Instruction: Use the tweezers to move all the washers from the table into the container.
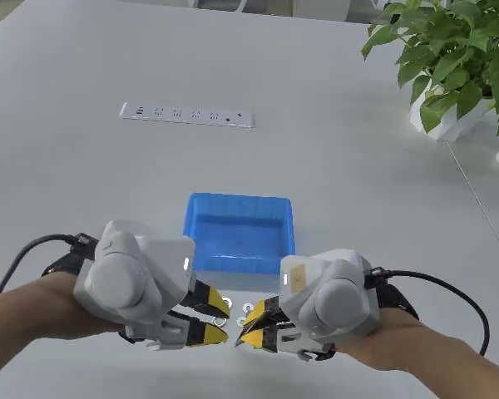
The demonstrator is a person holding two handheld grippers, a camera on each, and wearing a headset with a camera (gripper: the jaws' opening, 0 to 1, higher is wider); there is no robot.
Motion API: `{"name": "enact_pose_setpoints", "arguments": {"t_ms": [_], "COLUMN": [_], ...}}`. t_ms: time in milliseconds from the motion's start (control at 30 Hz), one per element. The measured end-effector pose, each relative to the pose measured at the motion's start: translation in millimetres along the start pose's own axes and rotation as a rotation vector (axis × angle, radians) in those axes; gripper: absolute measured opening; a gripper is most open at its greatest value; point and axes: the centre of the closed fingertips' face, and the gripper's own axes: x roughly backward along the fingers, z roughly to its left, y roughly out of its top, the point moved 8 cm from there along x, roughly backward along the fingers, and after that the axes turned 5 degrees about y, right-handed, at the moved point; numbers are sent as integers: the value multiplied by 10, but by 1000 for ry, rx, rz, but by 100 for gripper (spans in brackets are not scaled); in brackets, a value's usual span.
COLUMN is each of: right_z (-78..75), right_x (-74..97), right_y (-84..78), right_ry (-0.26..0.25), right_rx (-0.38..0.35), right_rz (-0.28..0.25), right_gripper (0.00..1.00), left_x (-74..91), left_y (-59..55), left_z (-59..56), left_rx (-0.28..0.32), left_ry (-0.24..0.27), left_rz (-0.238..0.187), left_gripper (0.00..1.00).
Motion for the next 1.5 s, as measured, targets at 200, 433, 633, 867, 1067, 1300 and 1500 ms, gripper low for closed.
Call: {"name": "enact_pose_setpoints", "arguments": {"t_ms": [200,433,633,867,1067,1300,1500], "right_z": [4,-8,23,40,56,64,58], "right_x": [0,55,87,93,82,72,84], "right_y": [10,74,105,122,120,126,146], "right_ry": [-4,-11,4,9,26,35,25], "right_rx": [3,-9,-5,-3,13,32,39], "right_rz": [3,-39,-71,-90,-70,-55,-58], "right_gripper": [8,8,7,7,8,8,8], "left_x": [-218,-332,-330,-313,-310,-311,-312], "left_y": [-184,-240,-232,-204,-202,-210,-199], "left_z": [-24,-21,-28,-56,-76,-81,-58], "left_rx": [34,72,70,57,38,38,49], "left_ry": [40,85,85,75,72,70,72], "left_rz": [11,-14,-27,-39,-27,-20,-23], "left_gripper": [16,16,15,11,10,9,9]}}
